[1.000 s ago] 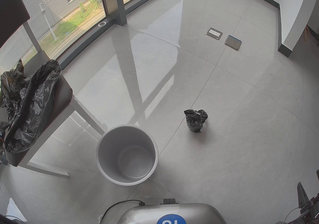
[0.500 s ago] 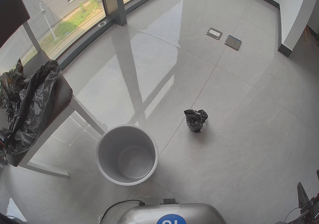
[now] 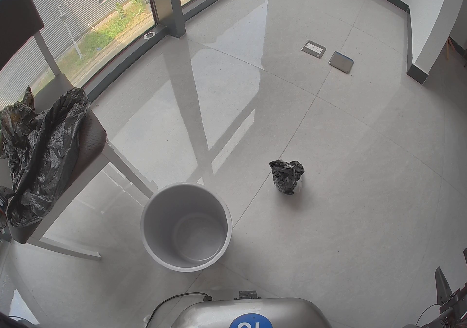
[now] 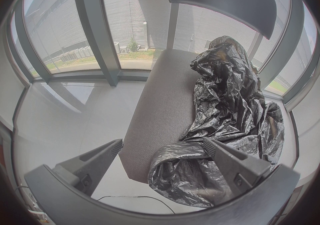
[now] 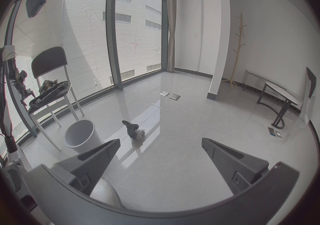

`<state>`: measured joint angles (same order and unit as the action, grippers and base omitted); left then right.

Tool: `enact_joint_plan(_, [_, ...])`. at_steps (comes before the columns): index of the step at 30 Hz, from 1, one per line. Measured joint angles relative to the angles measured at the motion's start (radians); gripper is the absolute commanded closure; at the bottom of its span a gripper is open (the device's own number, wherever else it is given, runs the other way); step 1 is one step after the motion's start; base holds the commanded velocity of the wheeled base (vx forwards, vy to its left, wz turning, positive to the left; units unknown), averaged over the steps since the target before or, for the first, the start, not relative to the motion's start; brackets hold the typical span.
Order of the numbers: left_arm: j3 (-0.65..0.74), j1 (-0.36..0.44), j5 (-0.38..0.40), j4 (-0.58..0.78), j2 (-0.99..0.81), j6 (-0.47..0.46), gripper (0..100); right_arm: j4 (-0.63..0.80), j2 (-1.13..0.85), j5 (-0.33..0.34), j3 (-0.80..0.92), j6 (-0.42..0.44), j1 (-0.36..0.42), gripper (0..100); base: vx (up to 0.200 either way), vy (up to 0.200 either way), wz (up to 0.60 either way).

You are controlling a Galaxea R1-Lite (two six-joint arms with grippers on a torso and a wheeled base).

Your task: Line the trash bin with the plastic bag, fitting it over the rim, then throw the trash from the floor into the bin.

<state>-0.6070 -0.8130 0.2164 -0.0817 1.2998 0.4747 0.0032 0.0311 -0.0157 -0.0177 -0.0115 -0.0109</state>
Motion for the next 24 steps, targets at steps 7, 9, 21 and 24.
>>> enact_joint_plan(7, [-0.001, 0.000, 0.070, 0.019, -0.021, 0.055, 0, 0.000, 0.000, 0.000, 0.000, 0.000, 0.000, 0, 0.000, 0.000, 0.00])
enact_joint_plan(9, [-0.008, 0.001, 0.072, 0.058, -0.031, 0.058, 0, 0.000, 0.000, 0.000, 0.000, 0.000, 0.000, 0, 0.000, 0.000, 0.00])
enact_joint_plan(21, [-0.144, -0.007, 0.130, 0.258, -0.103, 0.096, 0, -0.001, 0.000, 0.000, 0.000, -0.001, 0.000, 0, 0.000, 0.000, 0.00])
enact_joint_plan(24, [-0.178, -0.008, 0.132, 0.311, -0.118, 0.099, 0, -0.001, -0.001, 0.000, 0.000, -0.001, 0.000, 0, 0.000, 0.000, 0.00])
